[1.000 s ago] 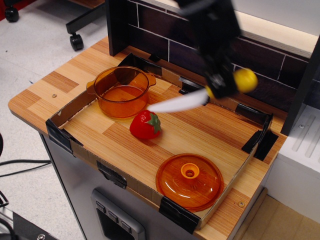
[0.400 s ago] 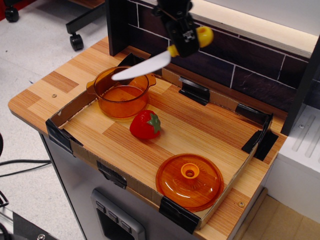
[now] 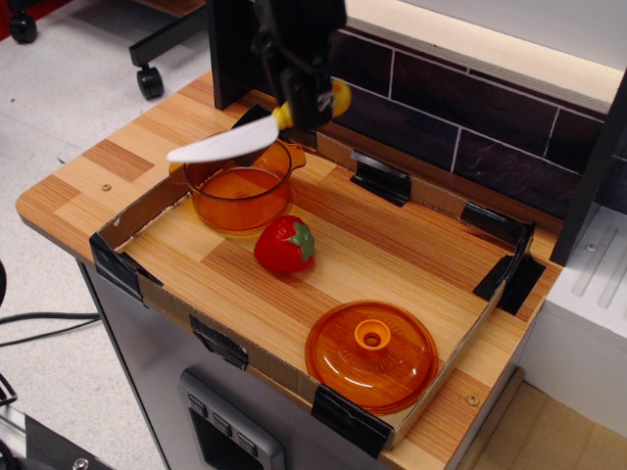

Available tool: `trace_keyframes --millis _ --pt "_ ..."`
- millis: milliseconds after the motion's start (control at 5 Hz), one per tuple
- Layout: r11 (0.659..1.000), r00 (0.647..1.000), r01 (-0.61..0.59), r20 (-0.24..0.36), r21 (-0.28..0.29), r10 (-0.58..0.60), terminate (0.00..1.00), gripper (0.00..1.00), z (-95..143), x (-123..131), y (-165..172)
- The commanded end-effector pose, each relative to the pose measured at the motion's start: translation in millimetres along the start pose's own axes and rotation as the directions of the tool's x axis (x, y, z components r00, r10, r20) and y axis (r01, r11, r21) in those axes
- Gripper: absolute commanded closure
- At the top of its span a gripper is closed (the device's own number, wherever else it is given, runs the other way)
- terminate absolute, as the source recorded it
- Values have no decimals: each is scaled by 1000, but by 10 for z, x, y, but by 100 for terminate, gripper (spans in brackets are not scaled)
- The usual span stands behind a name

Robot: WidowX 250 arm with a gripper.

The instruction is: Put knife in pot

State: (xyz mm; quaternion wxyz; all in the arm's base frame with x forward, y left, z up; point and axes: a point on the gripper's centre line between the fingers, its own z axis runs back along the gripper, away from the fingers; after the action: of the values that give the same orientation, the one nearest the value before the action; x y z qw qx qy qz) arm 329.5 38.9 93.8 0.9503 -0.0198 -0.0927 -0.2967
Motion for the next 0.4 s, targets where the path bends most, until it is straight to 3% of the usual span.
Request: trace_keyframes --millis 0,200 --pt "999 998 50 -26 16 -50 0 100 -42 -329 156" --pt "999 997 45 -62 4 -45 0 100 -200 -410 263"
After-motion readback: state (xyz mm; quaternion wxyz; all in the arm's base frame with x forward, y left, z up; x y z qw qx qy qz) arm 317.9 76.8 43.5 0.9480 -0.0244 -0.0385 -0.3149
